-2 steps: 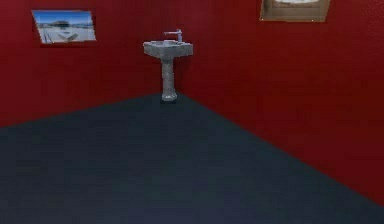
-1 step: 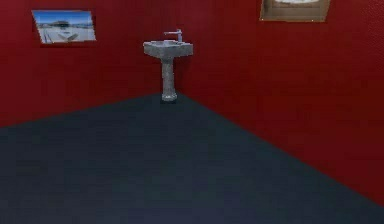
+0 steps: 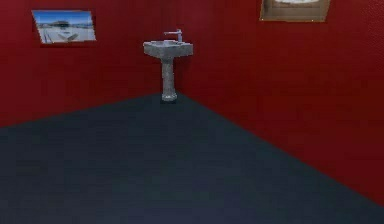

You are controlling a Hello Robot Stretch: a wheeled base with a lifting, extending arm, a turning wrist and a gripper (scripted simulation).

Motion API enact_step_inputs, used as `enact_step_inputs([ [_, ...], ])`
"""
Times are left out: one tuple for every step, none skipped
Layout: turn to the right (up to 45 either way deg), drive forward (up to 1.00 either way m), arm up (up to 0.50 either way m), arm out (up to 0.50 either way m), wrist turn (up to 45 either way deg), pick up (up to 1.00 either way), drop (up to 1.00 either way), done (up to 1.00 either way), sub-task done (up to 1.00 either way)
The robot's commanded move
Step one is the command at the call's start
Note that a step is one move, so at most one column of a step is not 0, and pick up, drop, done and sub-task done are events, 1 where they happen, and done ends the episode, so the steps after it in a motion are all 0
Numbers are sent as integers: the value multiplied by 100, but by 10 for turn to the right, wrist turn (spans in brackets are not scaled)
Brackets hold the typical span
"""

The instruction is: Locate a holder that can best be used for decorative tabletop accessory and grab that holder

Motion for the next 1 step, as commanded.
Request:
enact_step_inputs([
  [0,0,0,0,450,0,0,0,0],
])
